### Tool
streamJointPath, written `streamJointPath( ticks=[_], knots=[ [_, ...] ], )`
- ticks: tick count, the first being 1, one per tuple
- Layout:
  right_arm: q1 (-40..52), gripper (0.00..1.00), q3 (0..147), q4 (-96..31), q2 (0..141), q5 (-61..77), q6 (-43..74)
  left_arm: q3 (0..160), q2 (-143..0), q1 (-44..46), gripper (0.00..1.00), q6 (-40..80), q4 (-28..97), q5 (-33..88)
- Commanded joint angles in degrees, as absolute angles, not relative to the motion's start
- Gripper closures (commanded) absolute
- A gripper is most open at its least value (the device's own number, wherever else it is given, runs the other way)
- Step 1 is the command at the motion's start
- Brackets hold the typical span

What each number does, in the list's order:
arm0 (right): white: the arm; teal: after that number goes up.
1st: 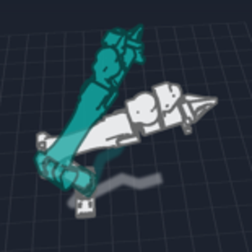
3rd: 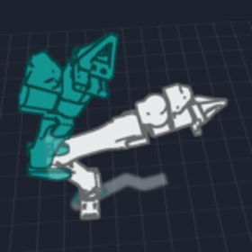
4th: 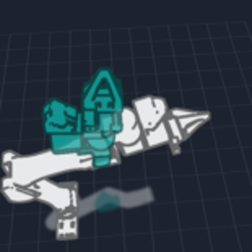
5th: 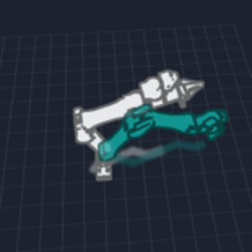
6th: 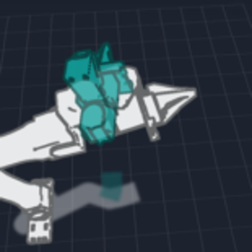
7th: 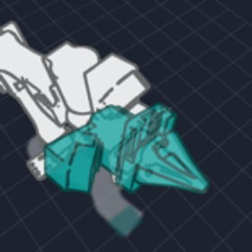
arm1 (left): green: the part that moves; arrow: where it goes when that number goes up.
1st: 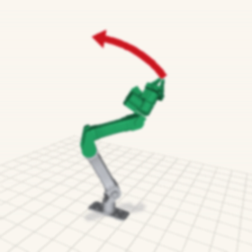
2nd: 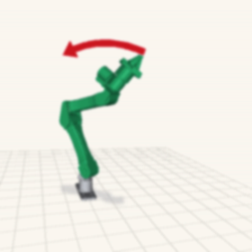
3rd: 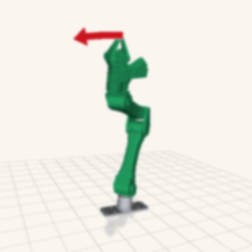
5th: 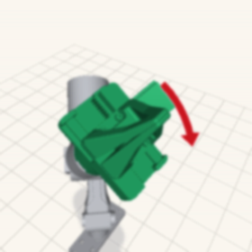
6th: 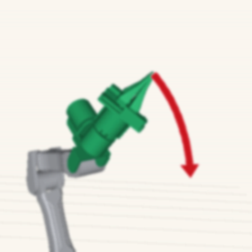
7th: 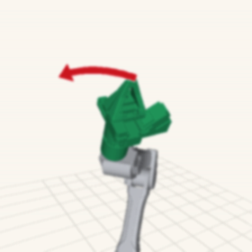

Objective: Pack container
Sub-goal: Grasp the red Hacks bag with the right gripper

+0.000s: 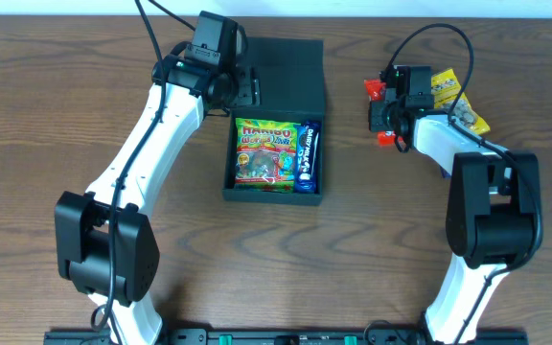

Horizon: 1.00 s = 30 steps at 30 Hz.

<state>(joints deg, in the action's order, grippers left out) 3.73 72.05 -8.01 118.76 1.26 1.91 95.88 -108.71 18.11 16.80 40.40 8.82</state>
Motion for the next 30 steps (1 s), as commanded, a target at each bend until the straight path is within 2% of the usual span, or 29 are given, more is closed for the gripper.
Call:
streamJointPath(
  ticks=[1,3,4,5,6,12,19,25,28,30],
  knots=[
    [4.51,0.99,71.31,-10.28,119.59,0.45,2.42,96.57,-107.53,17.91,0.25,15.38,40.23,8.99],
    [4.97,0.99,71.53,-11.07,118.08,0.51,2.52,96.57,-107.53,17.91,0.25,15.35,40.21,8.97],
    [5.23,0.93,71.61,-11.49,117.05,0.69,2.52,96.57,-107.53,17.91,0.25,15.31,40.07,8.93],
    [5.52,0.71,71.61,-11.84,116.07,0.69,2.52,96.57,-107.53,17.91,0.25,15.09,40.01,8.75],
    [5.74,0.58,71.61,-12.21,115.13,0.67,2.48,96.57,-107.53,17.91,0.25,14.59,39.86,8.54],
    [6.09,0.29,71.61,-13.04,111.74,-0.73,2.46,96.57,-107.53,17.91,0.25,7.88,39.77,8.36],
    [5.96,0.19,71.61,-12.34,113.69,-7.70,1.15,96.57,-107.53,17.91,0.25,7.64,39.31,8.38],
    [5.28,0.19,71.61,-10.87,117.80,-7.44,1.19,96.57,-107.53,17.91,0.24,7.64,38.79,8.40],
    [5.26,0.24,71.61,-10.52,120.33,-7.51,1.19,96.57,-107.53,17.91,0.25,7.64,38.79,8.38],
    [5.21,0.34,71.61,-10.68,121.80,-7.51,1.19,96.57,-107.53,17.91,0.25,7.64,38.79,8.38]
  ],
)
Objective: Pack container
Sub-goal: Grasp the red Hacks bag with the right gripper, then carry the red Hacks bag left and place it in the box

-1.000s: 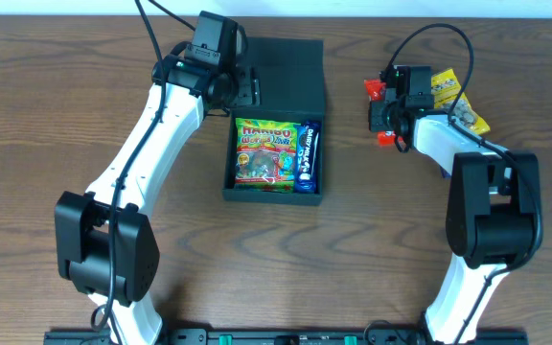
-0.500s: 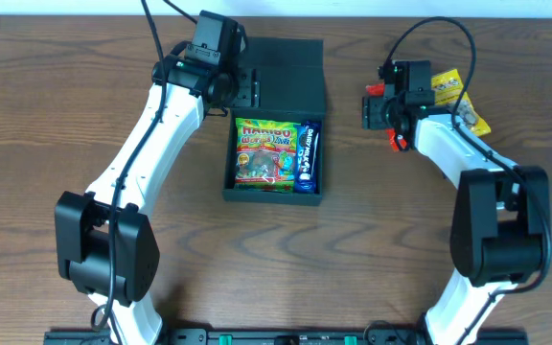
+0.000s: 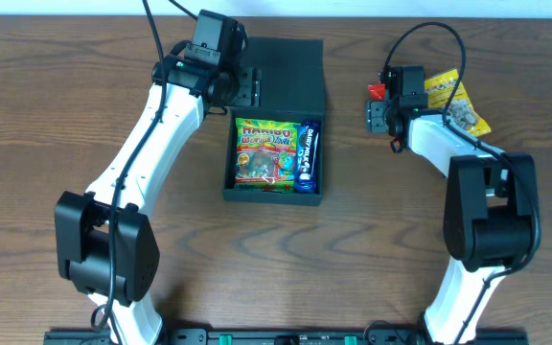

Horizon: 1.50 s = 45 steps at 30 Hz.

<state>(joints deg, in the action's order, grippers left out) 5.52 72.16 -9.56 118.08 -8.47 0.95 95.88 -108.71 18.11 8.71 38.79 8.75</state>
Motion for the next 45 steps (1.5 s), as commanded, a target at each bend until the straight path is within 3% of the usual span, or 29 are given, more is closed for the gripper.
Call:
streamJointPath(
  ticks=[1,4,7,11,18,26,33,45],
  knots=[
    [5.21,0.49,71.61,-11.16,122.34,-7.51,1.21,96.57,-107.53,17.91,0.25,7.62,38.79,8.38],
    [5.28,0.78,71.61,-11.62,122.58,-7.49,1.23,96.57,-107.53,17.91,0.24,7.62,38.79,8.36],
    [5.34,0.99,71.64,-11.70,122.48,-7.49,1.50,96.57,-107.53,17.91,0.25,6.48,38.79,8.38],
    [5.34,0.99,73.08,-15.29,121.14,-6.44,4.08,96.57,-107.20,17.85,0.25,4.25,38.81,8.10],
    [7.14,0.99,76.64,-19.94,111.55,-0.84,2.42,96.57,-102.85,15.40,0.25,2.63,38.98,-3.33],
    [20.01,0.99,76.93,-21.32,96.97,9.34,-9.41,96.57,-94.37,4.71,0.25,2.07,39.13,-5.06],
    [29.26,0.99,76.86,-25.52,98.37,19.55,-17.12,96.57,-92.92,0.95,0.25,1.98,39.64,-4.89],
    [36.47,0.99,76.86,-23.94,105.03,12.08,-20.86,96.57,-92.92,0.86,0.25,1.23,41.34,-4.84]
  ],
)
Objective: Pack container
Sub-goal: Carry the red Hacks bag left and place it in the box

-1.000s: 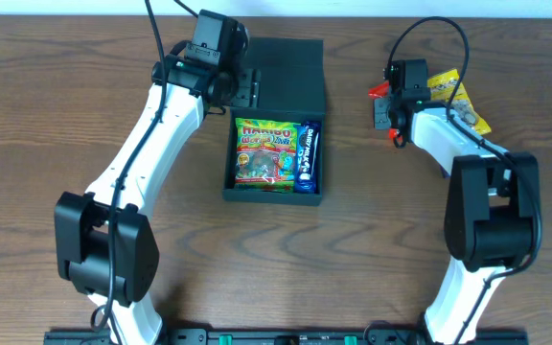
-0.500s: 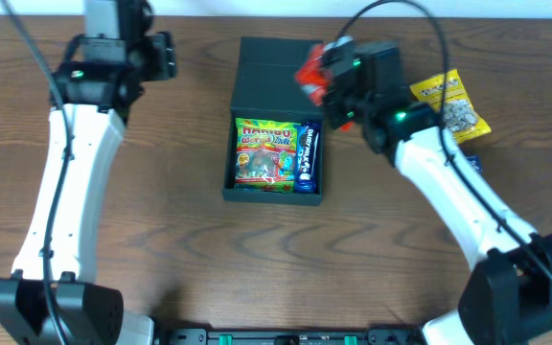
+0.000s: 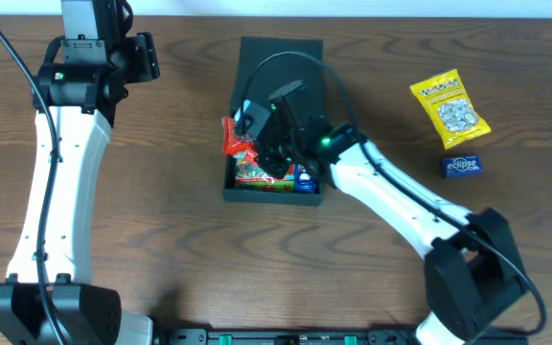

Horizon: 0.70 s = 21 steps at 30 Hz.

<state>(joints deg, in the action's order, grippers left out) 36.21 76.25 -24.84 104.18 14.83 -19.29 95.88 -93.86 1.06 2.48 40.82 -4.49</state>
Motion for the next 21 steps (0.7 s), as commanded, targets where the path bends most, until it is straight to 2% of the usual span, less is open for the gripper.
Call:
streamJointPath(
  ticks=[1,2,3,4,6,9,10,11,14,15,17,21],
  knots=[
    [36.45,0.76,76.86,-23.44,105.36,11.11,-20.86,96.57,-92.92,0.86,0.25,1.23,41.45,-4.86],
    [36.45,0.46,76.86,-22.83,106.10,9.72,-20.86,96.57,-92.92,0.86,0.25,1.23,41.63,-4.86],
    [36.40,0.24,76.86,-22.46,106.28,7.57,-20.84,96.57,-92.92,0.86,0.25,1.21,41.74,-4.86],
    [36.40,0.12,76.86,-22.06,106.69,5.17,-20.84,96.57,-92.92,0.86,0.25,1.23,41.78,-4.86],
    [36.40,0.06,76.90,-20.91,106.41,-0.49,-20.16,96.57,-92.92,0.86,0.25,1.23,41.85,-4.86],
    [36.40,0.05,76.95,-19.29,103.83,-1.06,-17.80,96.57,-92.92,0.86,0.25,1.23,41.98,-4.86],
    [36.40,0.09,76.95,-19.03,102.87,-0.99,-17.23,96.57,-92.92,0.86,0.25,1.23,42.00,-4.84],
    [36.40,0.17,76.95,-19.11,101.82,-0.36,-17.15,96.57,-92.92,0.86,0.25,1.23,42.00,-4.84],
    [36.29,0.52,76.95,-21.56,100.86,4.54,-17.45,96.57,-92.92,0.86,0.25,1.23,41.98,-4.84],
    [36.29,0.74,76.93,-23.20,101.10,6.92,-17.87,96.57,-92.92,0.86,0.25,1.23,42.00,-4.84],
    [36.42,0.99,76.93,-25.85,102.08,12.32,-17.85,96.57,-92.92,0.86,0.25,1.26,42.09,-4.84],
    [36.47,0.99,76.88,-29.95,104.57,20.86,-18.83,96.57,-92.92,0.86,0.25,1.26,42.19,-4.84]
  ],
)
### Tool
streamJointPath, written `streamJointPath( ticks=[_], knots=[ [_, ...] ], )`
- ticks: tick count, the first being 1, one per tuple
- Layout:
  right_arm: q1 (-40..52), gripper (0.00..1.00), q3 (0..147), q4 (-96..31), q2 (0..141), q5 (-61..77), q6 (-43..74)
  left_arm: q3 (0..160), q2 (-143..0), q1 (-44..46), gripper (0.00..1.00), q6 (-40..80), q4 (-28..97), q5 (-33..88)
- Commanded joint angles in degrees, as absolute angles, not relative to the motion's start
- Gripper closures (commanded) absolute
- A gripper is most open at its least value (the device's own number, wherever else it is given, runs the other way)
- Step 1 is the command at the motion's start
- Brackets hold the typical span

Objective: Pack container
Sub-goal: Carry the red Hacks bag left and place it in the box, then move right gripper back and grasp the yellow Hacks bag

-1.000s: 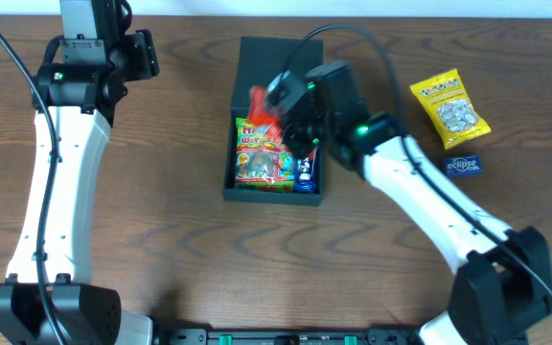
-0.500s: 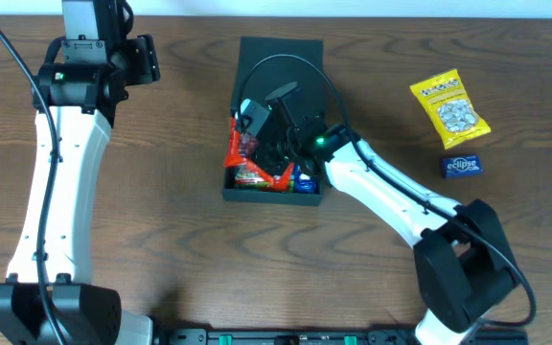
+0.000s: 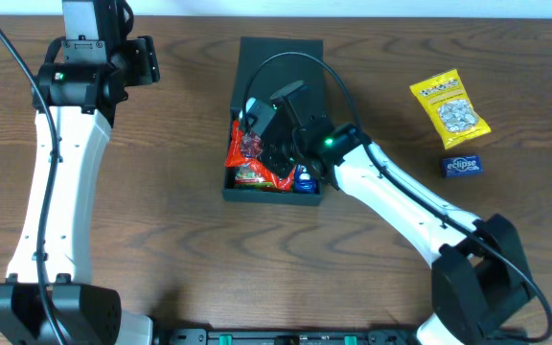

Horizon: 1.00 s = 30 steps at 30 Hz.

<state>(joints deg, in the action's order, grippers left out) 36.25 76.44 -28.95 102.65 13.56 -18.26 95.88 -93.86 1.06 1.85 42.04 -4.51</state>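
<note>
The black container stands in the middle of the table in the overhead view. In it lie a Haribo bag and a blue chocolate bar. A red packet rests on top of the Haribo bag at the container's left side. My right gripper reaches into the container from the right and appears shut on the red packet; the arm hides the fingertips in part. My left gripper hangs over the far left of the table, open and holding nothing.
A yellow snack bag and a small blue Eclipse pack lie on the wooden table to the right of the container. The back half of the container is a flat black surface.
The red packet has dropped from the container's left rim down onto the Haribo bag, with my right gripper shifted slightly along with it. The left arm has not moved.
First my right gripper was at a red packet beside the yellow bag on the right, and my left gripper was at the container's back left corner. Later the left arm stood far left and the right gripper held the red packet at the container, now lower inside.
</note>
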Motion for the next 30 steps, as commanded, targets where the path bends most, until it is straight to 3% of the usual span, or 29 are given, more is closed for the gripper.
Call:
streamJointPath(
  ticks=[1,11,20,30],
  knots=[
    [36.45,0.99,76.88,-31.24,105.36,22.24,-19.75,96.57,-92.92,0.86,0.25,1.26,42.19,-4.84],
    [36.40,0.99,76.86,-35.00,109.14,23.73,-23.33,96.57,-92.92,0.86,0.25,1.26,42.22,-4.84],
    [36.38,0.99,76.86,-31.35,114.48,4.78,-20.58,96.57,-92.92,0.86,0.25,1.26,42.19,-4.84],
    [36.29,0.99,77.10,-27.03,113.91,5.08,-18.83,96.57,-92.92,0.86,0.25,1.26,42.11,-4.84]
  ],
)
